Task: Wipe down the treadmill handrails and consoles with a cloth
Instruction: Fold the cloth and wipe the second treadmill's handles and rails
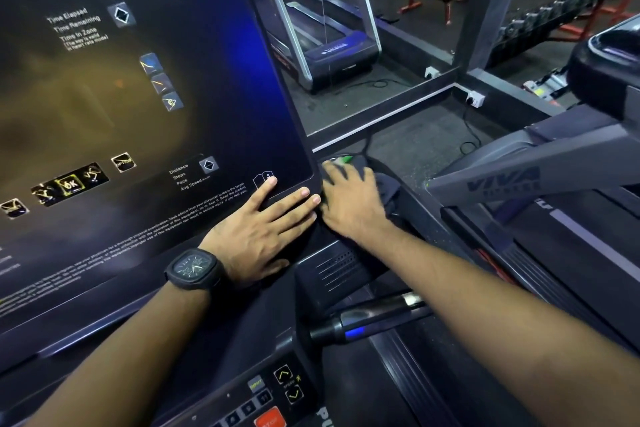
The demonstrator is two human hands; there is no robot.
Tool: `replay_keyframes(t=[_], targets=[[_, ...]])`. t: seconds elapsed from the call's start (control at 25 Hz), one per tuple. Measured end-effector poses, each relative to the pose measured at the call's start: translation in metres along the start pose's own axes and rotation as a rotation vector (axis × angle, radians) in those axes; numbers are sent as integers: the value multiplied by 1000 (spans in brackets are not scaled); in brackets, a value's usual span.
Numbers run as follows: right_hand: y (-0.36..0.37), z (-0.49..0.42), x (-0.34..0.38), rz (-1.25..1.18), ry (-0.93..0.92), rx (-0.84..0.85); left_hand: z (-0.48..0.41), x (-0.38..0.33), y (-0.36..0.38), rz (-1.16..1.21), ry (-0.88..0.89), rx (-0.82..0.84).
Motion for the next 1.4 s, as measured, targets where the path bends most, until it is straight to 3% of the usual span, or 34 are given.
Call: replay_keyframes(t=[0.04,0.08,0.16,0.2,0.28,0.36,0.44,0.52,0.6,0.68,0.8,0.88,0.96,1.0,1.08,1.16,1.24,1.4], targets=[[1,-9,-4,-33,-108,49,0,1,0,2,-2,-4],[2,-26,-24,-89,-77,81,-1,1,0,3,-1,-7],[-4,-44,-58,-174,223,134,0,0,-1,8,0,-14],[0,-43,-56,-130,274,134,0,0,-2,10,-1,-14],[6,-31,-16,-14,52,74,0,1,-1,13,3,-5],[5,-32,-12,-62,-142,96,0,1,-1,14,1,-19],[-2,-50,-43,-181,80,171,-1,1,-3,10,3,-17],[5,-36,-48,-140,288,197,1,1,-2,17,-3,-21],[6,-11,-31,-31,204,162,0,2,-2,25,0,-23],[-1,-5,-48,-106,165,134,0,2,-3,25,4,-24],[-11,8,-77,-173,453,212,0,0,-3,24,5,-27],[0,42,-48,7,334,121,0,0,-1,23,7,-22],[-1,58,-36,1,166,18,-1,1,-3,25,9,-30],[-5,54,-44,-42,199,-18,-1,1,-4,20,12,-26],[-7,59,-41,-130,433,-6,1,-1,-3,6,15,-5],[3,80,-5,-219,577,-25,2,-1,-1,-5,10,-7],[10,92,14,-431,680,-33,1,0,0,-23,16,0],[13,98,18,-913,1146,28,2,-1,2,-36,35,-13]])
Point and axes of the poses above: each hand's wrist, its own z-axis away from the middle knuckle, its own y-axis out of the palm, x = y × z, the point moved 6 cm from there along -z, towards the middle knuckle, and after that the axes turned 1 degree about -z, right-handed, at the moved point
